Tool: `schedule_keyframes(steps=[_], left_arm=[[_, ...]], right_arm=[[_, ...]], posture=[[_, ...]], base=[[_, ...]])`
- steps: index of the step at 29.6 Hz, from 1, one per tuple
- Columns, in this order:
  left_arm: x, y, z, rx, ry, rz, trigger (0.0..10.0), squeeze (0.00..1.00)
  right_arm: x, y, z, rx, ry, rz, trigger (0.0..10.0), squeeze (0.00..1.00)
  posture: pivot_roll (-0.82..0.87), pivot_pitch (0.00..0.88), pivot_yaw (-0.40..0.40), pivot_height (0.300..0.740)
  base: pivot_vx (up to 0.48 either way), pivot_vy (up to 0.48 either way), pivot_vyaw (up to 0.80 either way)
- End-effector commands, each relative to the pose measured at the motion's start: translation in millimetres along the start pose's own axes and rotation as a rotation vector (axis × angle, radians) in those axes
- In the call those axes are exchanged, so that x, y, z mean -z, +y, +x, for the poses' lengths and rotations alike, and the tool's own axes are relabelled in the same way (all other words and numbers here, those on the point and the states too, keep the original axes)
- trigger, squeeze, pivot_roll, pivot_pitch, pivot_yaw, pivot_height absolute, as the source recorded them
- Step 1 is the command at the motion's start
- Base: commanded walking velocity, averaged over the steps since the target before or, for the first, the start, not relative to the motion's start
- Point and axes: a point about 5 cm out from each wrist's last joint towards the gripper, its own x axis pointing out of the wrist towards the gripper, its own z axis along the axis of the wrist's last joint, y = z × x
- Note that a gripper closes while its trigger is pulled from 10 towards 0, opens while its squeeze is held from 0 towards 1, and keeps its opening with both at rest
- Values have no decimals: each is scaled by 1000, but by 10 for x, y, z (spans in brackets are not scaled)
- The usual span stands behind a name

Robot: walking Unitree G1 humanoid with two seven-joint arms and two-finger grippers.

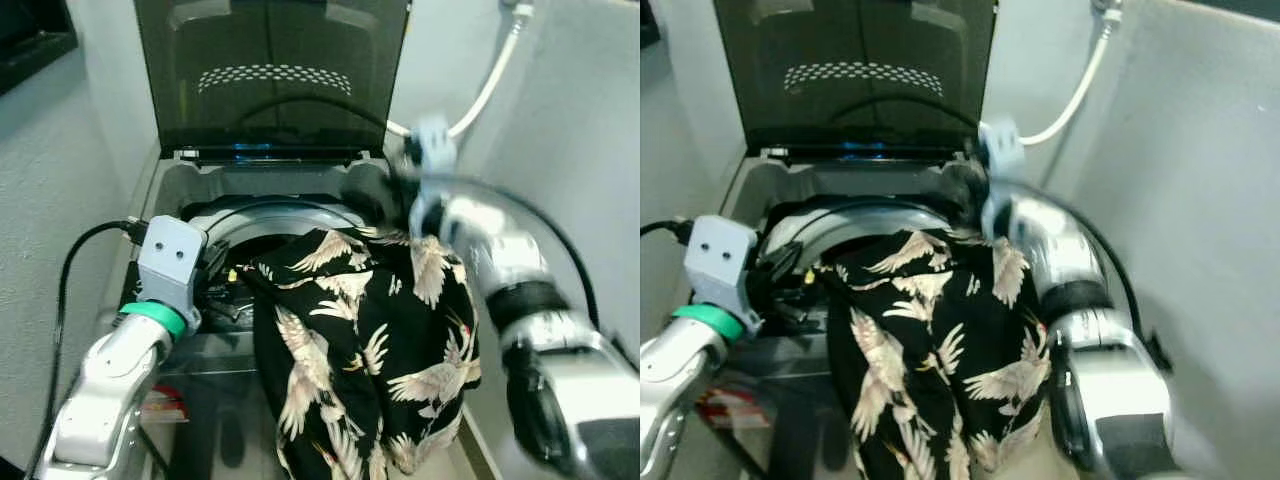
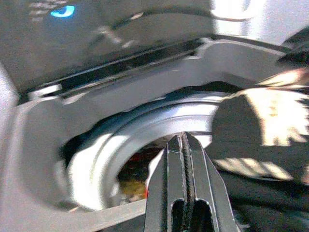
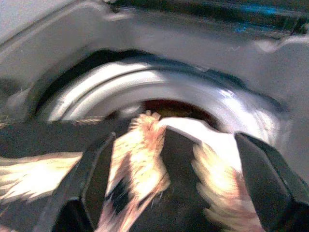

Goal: Clothes washing

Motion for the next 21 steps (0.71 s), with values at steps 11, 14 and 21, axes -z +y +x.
schedule_keyframes(steps=[11,14,21], left_arm=[[62,80,-142,-1,24,-4,10000,0],[66,68,-141,6,24,-7,10000,0],[94,112,-214,-9,35,3,10000,0]], right_arm=[[-16,490,-685,-372,-90,-41,10000,1000],[221,646,-660,-323,-5,-199,10000,1000],[400,815,-480,-161,18,-287,10000,1000]], posture=[[7,44,19,740],[2,38,10,740],[6,31,3,740]], base=[[0,0,0],[0,0,0],[0,0,0]])
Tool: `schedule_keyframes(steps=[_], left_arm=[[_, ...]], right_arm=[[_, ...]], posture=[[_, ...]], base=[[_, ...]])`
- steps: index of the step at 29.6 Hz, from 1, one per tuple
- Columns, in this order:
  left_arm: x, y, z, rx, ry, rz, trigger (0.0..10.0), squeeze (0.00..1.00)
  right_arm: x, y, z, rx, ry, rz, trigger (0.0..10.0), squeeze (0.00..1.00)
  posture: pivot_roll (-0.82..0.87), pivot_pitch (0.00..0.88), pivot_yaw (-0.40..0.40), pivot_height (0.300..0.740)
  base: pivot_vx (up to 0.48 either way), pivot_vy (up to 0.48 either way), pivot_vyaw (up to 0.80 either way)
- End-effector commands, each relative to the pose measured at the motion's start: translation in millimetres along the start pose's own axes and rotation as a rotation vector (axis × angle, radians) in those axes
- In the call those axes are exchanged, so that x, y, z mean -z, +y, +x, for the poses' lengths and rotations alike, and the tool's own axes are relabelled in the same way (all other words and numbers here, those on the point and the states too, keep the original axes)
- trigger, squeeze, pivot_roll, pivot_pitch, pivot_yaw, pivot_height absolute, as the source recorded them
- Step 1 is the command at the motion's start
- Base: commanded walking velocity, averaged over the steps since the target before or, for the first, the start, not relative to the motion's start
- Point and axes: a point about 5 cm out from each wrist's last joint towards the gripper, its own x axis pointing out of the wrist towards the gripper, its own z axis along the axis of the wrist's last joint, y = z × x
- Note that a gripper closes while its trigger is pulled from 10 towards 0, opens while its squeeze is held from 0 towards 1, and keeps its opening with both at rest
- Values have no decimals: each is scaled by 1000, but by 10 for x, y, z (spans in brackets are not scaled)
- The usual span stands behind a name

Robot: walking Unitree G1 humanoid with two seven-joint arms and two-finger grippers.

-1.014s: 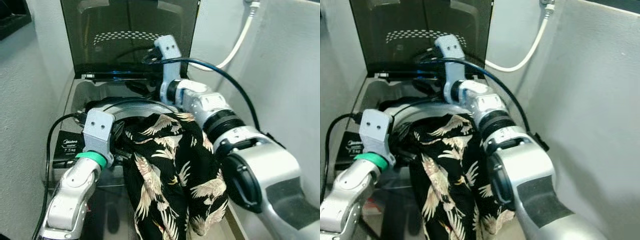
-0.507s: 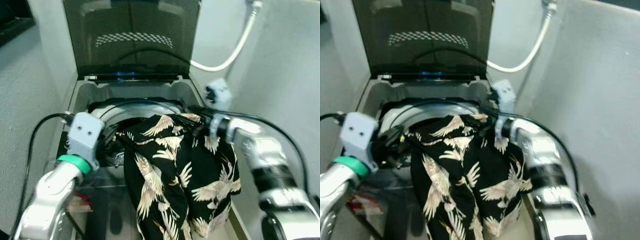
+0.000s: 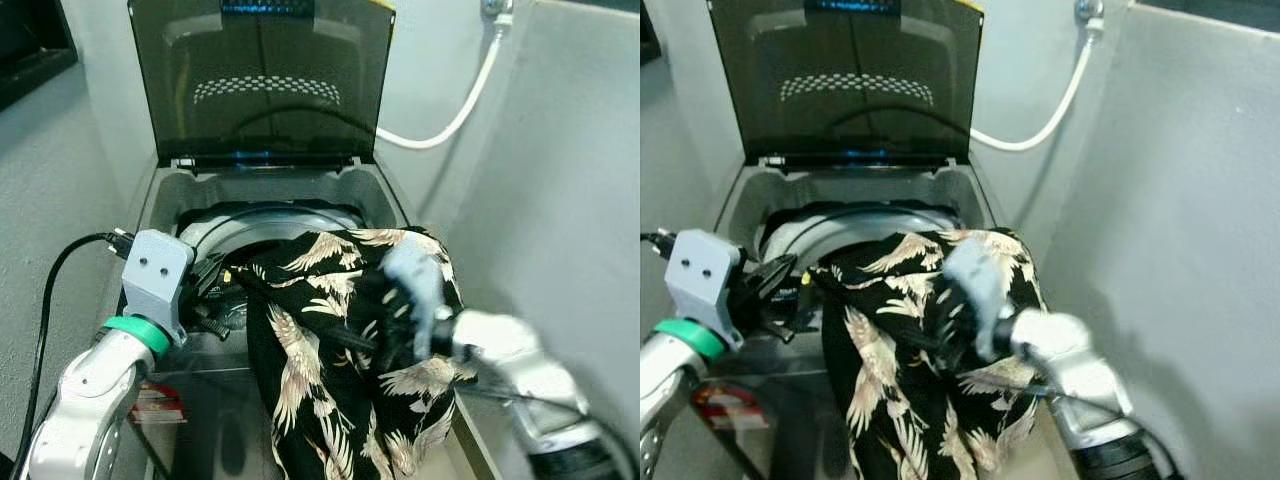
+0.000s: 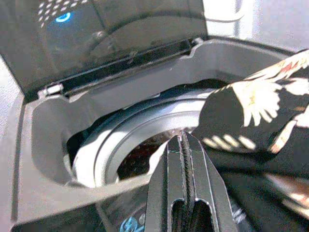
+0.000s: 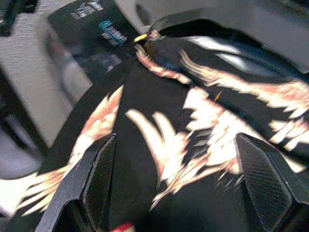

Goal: Clothes washing

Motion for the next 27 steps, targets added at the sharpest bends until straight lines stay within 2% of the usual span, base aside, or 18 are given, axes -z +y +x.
schedule_keyframes(steps=[1,6,7,9,10,11,12,13,15,17,21,26,27], left_arm=[[32,32,-51,-4,12,9,10000,0],[45,51,-88,-15,14,10,10000,0],[48,49,-94,-18,15,9,10000,0],[48,49,-94,-18,15,9,10000,0],[51,42,-98,-20,17,8,10000,0],[54,35,-102,-19,18,6,10000,0],[54,35,-102,-19,18,6,10000,0],[55,31,-104,-19,20,6,10000,0],[55,31,-104,-19,20,6,10000,0],[56,29,-103,-18,21,7,10000,0],[61,22,-97,-9,25,11,10000,0],[59,21,-92,0,25,12,10000,0],[56,24,-93,1,24,12,10000,0]], right_arm=[[-43,0,18,59,-5,11,10000,1000],[-46,-9,103,144,-20,29,10000,1000],[-24,17,154,157,-17,28,10000,714],[-24,17,154,157,-17,28,10000,714],[3,70,203,147,-7,18,10000,0],[47,143,253,121,14,11,10000,0],[47,143,253,121,14,11,10000,0],[107,210,286,86,60,0,10000,0],[107,210,286,86,60,0,10000,0],[227,267,309,65,152,-17,10000,0],[298,264,319,82,210,-28,10000,0],[333,260,331,114,253,31,10000,0],[338,261,334,124,259,57,8039,0]], posture=[[6,31,3,740],[12,29,-9,740],[15,26,-14,740],[15,26,-14,740],[19,25,-17,740],[20,22,-19,740],[20,22,-19,740],[21,21,-20,740],[21,21,-20,740],[23,18,-22,740],[23,18,-16,740],[27,18,-13,740],[27,19,-9,740]], base=[[0,0,0],[0,0,0],[0,0,0],[0,0,0],[0,0,0],[0,0,0],[0,0,0],[0,0,0],[0,0,0],[0,0,0],[0,0,0],[0,0,0],[0,0,0]])
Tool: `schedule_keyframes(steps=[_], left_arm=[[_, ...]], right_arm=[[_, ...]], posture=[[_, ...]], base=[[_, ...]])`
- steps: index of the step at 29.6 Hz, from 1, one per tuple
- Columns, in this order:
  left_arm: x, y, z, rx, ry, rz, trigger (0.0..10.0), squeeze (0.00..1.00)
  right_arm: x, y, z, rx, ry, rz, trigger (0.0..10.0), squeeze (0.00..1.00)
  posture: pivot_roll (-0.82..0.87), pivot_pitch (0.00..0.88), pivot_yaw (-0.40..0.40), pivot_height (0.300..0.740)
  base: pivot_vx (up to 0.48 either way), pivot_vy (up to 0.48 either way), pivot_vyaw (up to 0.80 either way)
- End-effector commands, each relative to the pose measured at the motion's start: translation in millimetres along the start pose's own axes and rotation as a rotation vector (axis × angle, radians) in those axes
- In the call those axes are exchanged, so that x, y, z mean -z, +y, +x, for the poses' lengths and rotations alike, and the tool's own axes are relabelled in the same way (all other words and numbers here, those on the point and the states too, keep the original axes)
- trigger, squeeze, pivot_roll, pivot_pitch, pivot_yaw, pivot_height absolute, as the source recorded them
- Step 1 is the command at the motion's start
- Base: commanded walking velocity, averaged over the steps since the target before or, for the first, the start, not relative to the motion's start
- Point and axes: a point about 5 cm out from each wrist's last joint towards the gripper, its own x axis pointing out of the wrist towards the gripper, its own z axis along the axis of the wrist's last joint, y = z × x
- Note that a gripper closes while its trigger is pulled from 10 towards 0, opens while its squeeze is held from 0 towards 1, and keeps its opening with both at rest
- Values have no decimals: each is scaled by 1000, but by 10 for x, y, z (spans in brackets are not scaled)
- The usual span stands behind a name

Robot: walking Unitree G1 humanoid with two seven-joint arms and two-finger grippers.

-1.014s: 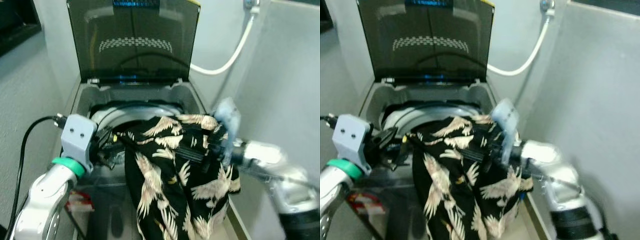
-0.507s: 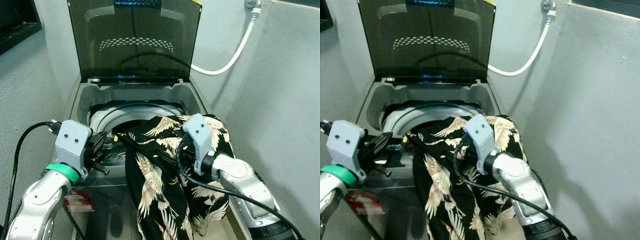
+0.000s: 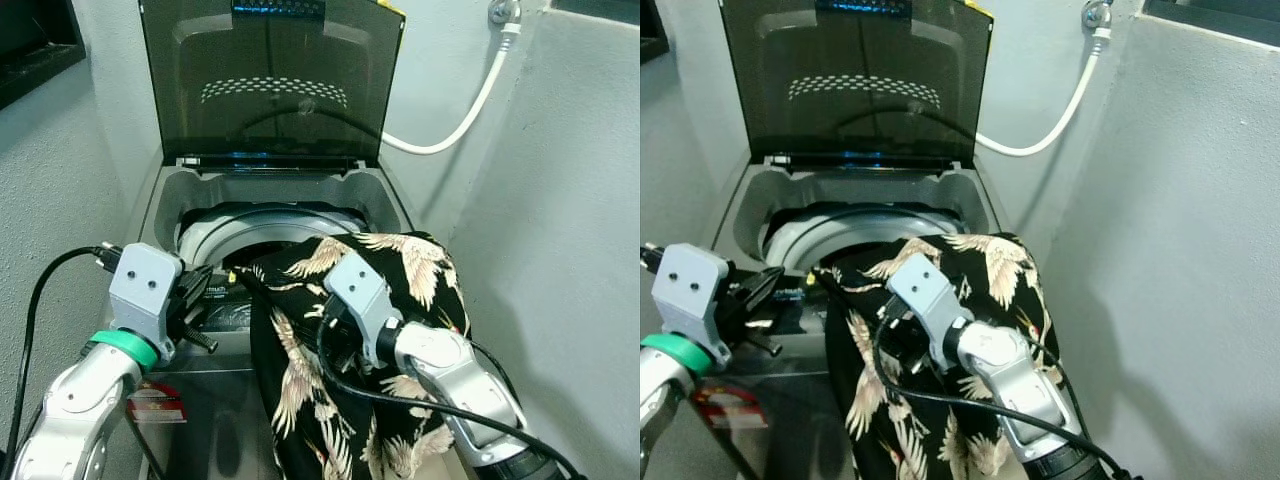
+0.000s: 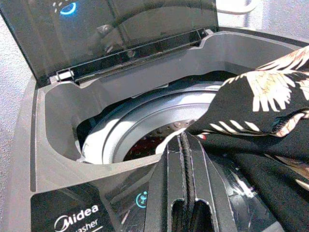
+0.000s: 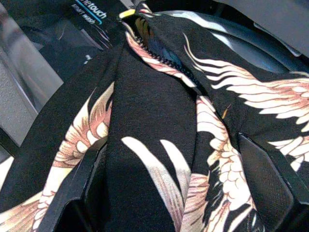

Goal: Clothes washing

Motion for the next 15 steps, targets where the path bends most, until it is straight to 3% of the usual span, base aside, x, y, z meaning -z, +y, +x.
schedule_keyframes(steps=[1,2,3,4,15], left_arm=[[-5,-23,-8,17,-2,6,10000,0],[-6,-20,-10,18,-2,6,10000,0],[-6,-20,-10,18,-2,6,10000,0],[-6,-18,-11,20,-1,6,10000,0],[-1,-18,5,25,2,7,10000,0]], right_arm=[[220,32,16,3,111,60,8039,0],[224,34,19,7,116,76,2784,0],[224,34,19,7,116,76,2784,0],[227,36,23,8,119,85,0,0],[201,54,36,-9,108,105,0,0]], posture=[[27,19,-9,740],[27,20,-9,740],[27,20,-9,740],[28,21,-7,740],[27,21,-5,740]], base=[[0,0,0],[0,0,0],[0,0,0],[0,0,0],[0,0,0]])
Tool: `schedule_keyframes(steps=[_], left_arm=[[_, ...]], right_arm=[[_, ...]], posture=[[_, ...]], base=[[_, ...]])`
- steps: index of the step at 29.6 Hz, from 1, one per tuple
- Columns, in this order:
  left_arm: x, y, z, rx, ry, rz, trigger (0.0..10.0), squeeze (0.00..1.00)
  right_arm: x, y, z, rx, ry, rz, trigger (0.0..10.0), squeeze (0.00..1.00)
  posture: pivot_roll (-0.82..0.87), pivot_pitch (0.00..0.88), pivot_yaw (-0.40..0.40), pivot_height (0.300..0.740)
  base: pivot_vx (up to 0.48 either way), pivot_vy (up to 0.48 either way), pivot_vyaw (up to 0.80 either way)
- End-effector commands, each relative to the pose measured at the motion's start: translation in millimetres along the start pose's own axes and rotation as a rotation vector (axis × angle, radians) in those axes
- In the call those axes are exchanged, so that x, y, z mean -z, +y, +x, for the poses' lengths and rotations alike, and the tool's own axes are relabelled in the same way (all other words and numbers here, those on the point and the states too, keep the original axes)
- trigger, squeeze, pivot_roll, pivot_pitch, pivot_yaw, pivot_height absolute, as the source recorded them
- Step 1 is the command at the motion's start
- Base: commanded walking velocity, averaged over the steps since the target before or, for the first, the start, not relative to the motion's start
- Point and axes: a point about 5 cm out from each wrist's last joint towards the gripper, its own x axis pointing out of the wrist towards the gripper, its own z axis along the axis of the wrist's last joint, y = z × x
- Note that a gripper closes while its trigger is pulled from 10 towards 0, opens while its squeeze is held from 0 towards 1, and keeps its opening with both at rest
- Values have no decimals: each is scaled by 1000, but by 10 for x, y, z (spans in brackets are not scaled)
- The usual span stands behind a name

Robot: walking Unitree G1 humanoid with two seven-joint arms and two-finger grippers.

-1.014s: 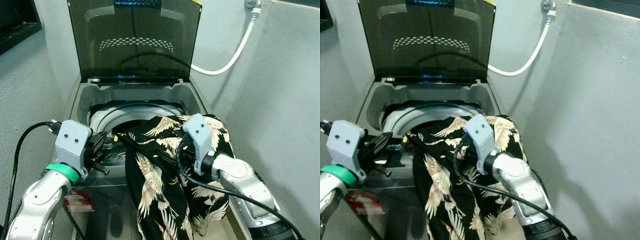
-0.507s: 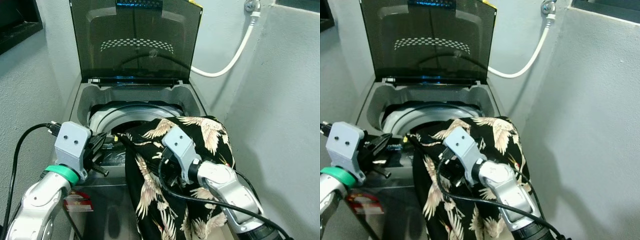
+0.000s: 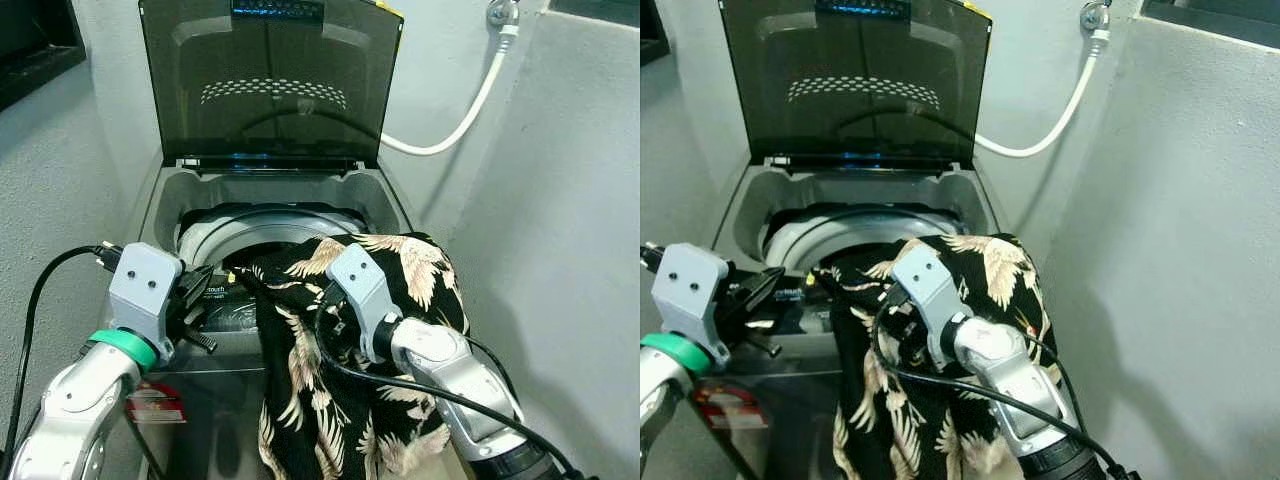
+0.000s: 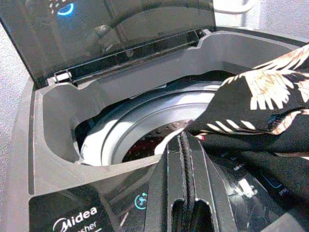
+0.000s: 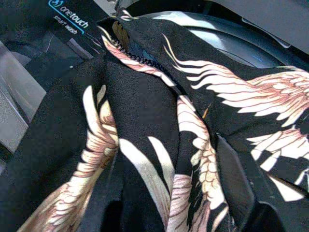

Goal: Clothes washing

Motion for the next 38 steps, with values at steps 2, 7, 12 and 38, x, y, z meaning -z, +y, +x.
schedule_keyframes(steps=[2,7,12,38], left_arm=[[6,-28,6,16,2,3,10000,0],[11,-36,6,16,4,1,10000,0],[8,-37,13,14,0,-2,10000,0],[21,-200,-57,-9,-3,-26,10000,0]], right_arm=[[223,46,19,-26,114,45,0,0],[208,48,24,-33,114,40,0,0],[183,38,36,-37,114,31,0,0],[-2506,-682,288,205,-660,124,0,0]], posture=[[27,21,-5,740],[23,22,-3,740],[20,26,-10,740],[30,80,-97,740]], base=[[0,0,0],[0,0,0],[0,0,0],[0,0,0]])
